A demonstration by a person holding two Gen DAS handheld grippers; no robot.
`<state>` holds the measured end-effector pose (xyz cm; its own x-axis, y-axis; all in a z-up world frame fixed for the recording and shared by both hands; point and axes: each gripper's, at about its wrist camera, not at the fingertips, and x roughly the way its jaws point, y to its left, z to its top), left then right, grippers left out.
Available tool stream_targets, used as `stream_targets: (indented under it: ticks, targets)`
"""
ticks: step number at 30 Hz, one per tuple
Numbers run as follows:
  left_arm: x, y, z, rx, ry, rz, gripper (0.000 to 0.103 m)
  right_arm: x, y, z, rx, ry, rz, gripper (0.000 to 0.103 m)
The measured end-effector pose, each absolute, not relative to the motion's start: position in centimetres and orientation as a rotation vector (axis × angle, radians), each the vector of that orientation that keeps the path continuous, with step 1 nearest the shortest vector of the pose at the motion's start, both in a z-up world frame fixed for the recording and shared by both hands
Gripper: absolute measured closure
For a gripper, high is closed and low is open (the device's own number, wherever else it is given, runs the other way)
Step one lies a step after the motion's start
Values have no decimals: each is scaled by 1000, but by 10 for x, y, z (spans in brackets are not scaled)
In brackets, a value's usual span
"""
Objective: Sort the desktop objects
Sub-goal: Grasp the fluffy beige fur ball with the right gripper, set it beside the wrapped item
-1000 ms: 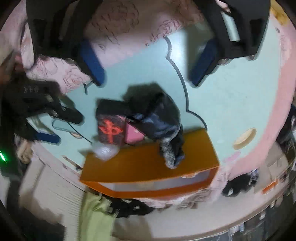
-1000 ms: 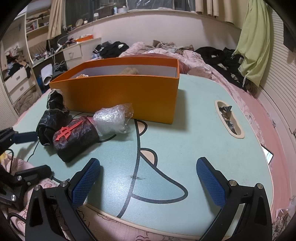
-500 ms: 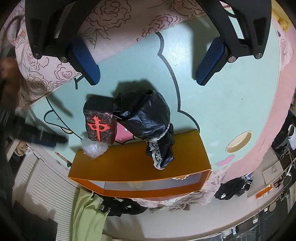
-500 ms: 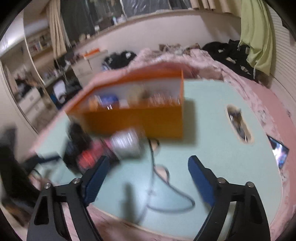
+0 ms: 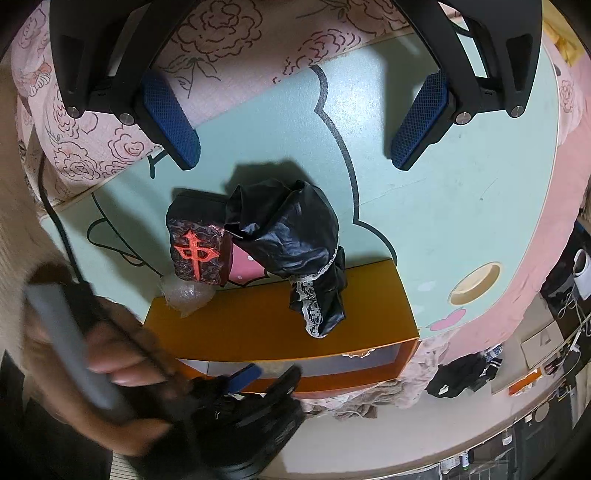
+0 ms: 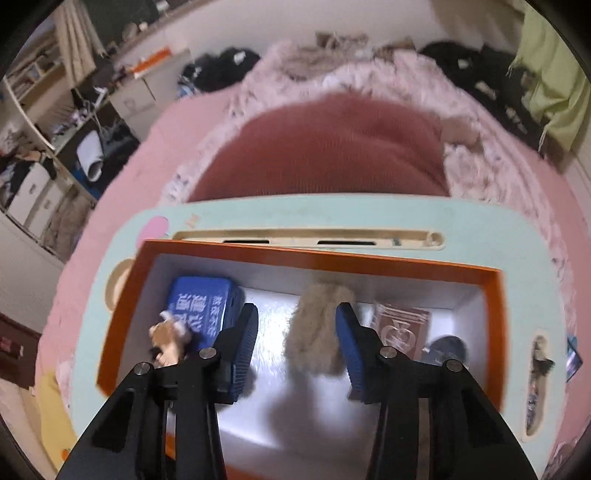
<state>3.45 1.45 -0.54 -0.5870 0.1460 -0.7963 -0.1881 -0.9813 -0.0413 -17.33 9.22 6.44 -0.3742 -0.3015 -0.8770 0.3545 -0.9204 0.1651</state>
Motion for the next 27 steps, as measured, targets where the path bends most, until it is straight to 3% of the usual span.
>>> stream_targets:
  ticks: [1,3,4,11,18,27]
  targets:
    - [35,15,-5,-1319,70,2642,0,-177,92,59,1484,109,-2307,60]
    - [35,15,-5,-1319,70,2641,0,-179,88,43,1561,147,-2262,78]
    - [35,15,-6,-1322,71,2640,0,-180,90,35,1600,141,-2240,81]
    - [35,13,-5,-1315,63,2642,0,-144,117,74,1279,103,-2339,82]
    - [34,13,-5,-1314,62,2644,0,-51,179,112,955,-7,-2382,82]
    - [34,12,-5,-1313,64,2642,0,3,216,56,1011,-55,-2391,81]
